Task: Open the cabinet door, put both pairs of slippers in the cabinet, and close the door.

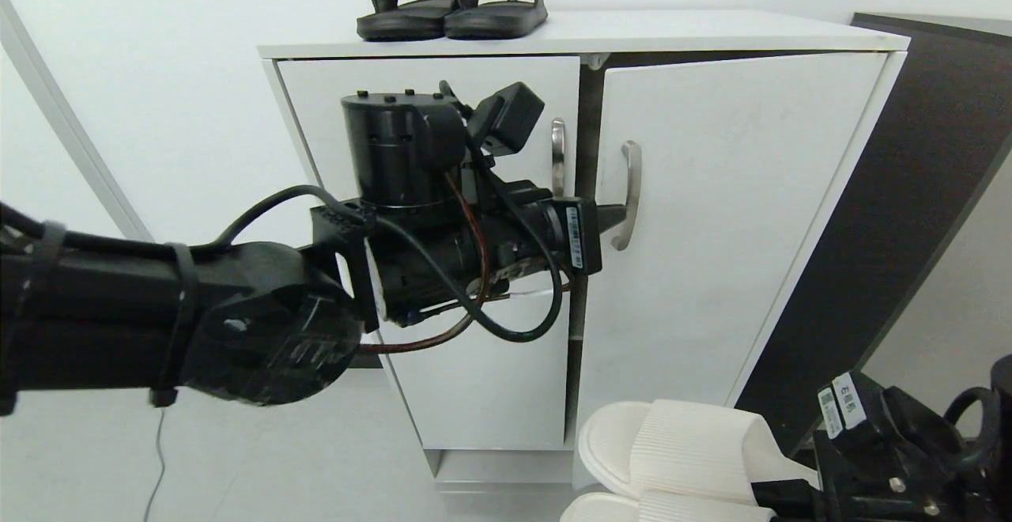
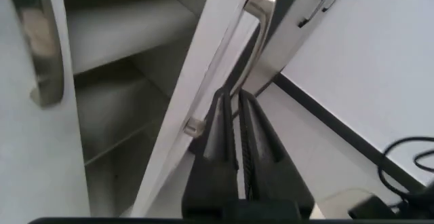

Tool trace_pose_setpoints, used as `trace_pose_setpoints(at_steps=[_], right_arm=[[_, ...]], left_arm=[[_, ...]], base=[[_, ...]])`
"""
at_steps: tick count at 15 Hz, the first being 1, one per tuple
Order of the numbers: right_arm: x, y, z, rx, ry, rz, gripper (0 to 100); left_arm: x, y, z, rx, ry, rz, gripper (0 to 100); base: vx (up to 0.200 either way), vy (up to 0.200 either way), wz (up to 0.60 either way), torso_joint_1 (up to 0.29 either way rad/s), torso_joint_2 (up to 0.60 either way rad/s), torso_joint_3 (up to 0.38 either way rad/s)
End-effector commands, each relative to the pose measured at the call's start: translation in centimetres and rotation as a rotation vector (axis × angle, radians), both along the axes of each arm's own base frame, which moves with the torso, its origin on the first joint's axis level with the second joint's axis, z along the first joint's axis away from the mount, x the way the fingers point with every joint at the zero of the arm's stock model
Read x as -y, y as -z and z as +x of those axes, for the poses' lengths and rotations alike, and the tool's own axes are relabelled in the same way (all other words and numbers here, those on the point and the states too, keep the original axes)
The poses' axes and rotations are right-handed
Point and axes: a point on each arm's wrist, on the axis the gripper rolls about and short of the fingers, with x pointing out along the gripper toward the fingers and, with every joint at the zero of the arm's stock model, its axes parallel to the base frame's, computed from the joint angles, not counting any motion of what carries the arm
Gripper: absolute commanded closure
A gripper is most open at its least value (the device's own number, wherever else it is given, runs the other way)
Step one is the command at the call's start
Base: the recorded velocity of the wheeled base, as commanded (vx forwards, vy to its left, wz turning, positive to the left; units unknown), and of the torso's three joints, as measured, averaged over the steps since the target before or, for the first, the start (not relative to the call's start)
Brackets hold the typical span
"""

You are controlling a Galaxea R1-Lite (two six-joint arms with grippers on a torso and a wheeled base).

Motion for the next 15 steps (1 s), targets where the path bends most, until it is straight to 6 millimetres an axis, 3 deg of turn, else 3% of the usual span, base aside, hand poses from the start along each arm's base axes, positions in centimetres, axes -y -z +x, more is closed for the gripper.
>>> trace_pose_setpoints(at_steps=[1,3,7,10,15], right_arm=[[0.1,-0.1,-0.2,0.008,-0.004,0.007,100],[0.1,0.0,-0.4,0.006,-0.012,0.003,100],[0.0,0.1,-0.6,0.002,-0.022,0.000,100],[0.0,0.1,-0.6,0.001,-0.024,-0.001,100],[-0.1,0.3,-0.5,-0.008,-0.024,-0.010,100]], left_arm=[[-1.7,-0.9,-3.0,0.021,0.023,-0.021,100],[-2.9,-1.6,-4.0,0.002,0.018,-0.056,100],[-4.7,-1.9,-0.9,-0.057,-0.027,-0.123,100],[-3.9,-1.1,2.3,-0.054,-0.018,-0.124,100],[-2.2,-1.2,4.4,-0.032,-0.001,-0.135,100]], base=[[0.000,0.000,0.00,0.000,0.00,0.000],[0.000,0.000,0.00,0.000,0.00,0.000],[0.000,0.000,0.00,0.000,0.00,0.000],[0.000,0.000,0.00,0.000,0.00,0.000],[0.000,0.000,0.00,0.000,0.00,0.000]])
